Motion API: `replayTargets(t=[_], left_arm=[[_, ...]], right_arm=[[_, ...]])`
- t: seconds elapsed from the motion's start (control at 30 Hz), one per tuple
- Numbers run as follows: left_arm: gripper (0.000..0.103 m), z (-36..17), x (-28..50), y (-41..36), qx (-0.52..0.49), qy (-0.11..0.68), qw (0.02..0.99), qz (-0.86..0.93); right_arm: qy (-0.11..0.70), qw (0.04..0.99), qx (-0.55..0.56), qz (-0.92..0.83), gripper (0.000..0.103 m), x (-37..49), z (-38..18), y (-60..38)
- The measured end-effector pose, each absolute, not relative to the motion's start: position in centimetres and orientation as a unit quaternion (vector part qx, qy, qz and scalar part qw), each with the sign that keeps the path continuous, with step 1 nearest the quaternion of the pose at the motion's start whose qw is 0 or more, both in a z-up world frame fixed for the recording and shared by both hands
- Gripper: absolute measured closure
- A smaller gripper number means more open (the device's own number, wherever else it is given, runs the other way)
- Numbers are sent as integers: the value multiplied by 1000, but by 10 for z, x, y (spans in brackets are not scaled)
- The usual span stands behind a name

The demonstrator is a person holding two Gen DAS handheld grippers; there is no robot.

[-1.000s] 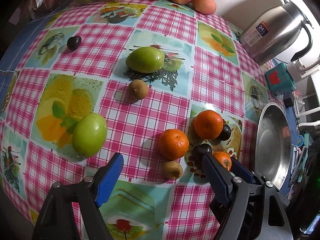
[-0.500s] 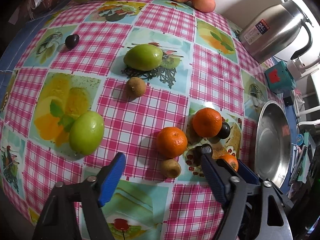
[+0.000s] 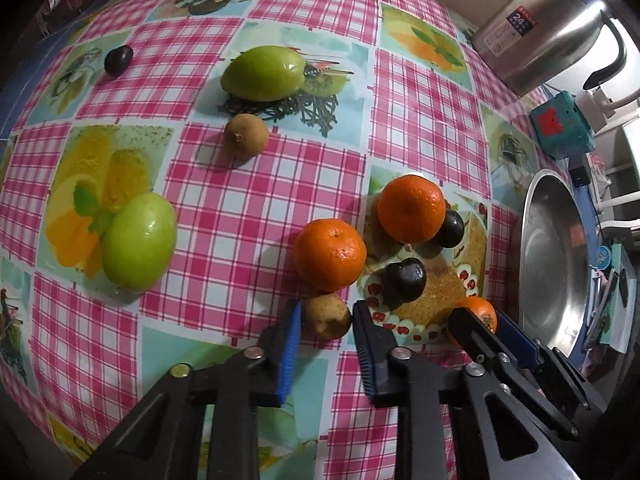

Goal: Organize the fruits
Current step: 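Grasp the brown kiwi with the left gripper while the right gripper lifts the orange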

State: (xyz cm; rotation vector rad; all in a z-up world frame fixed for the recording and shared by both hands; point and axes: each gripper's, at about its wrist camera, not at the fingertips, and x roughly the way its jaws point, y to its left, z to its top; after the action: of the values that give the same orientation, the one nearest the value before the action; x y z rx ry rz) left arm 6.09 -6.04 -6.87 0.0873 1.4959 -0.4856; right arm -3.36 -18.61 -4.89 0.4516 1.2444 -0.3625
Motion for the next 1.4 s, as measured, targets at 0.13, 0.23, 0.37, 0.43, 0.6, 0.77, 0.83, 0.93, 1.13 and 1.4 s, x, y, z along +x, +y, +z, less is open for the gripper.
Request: replayTargets(t=[0.13, 0.23, 0.37, 0.43, 0.6, 0.77, 0.83, 0.93, 1.13, 1.4], left_arm=[[76, -65, 61, -56, 35, 669, 711, -214], [76, -60, 62, -54, 30, 665, 715, -214], [76, -49, 62, -54, 27, 653, 724, -219], [76, -43, 62, -54, 25, 648, 729, -221], [76, -25, 62, -54, 23, 628, 743, -230], [76, -10, 61, -54, 17, 611, 755, -237], [76, -3, 61, -56, 16, 604, 760, -238], [76, 3, 61, -56, 15, 596, 766, -240], [76, 4, 62, -59, 16, 592, 770, -238], [76, 4, 60, -63, 21, 590, 772, -237]], right_arm=[[575, 773, 209, -167, 65, -33, -49, -185], [572, 775, 210, -167, 65, -32, -48, -185], [564, 781, 211, -167, 65, -31, -42, -185], [556, 786, 211, -167, 65, -31, -36, -185], [534, 801, 209, -171, 65, -34, -20, -187], [511, 816, 208, -173, 65, -36, -2, -187], [503, 821, 207, -174, 65, -39, 5, -187], [493, 827, 208, -174, 65, -41, 13, -188], [488, 830, 206, -175, 65, -42, 17, -188], [500, 821, 208, -183, 65, -43, 10, -193]])
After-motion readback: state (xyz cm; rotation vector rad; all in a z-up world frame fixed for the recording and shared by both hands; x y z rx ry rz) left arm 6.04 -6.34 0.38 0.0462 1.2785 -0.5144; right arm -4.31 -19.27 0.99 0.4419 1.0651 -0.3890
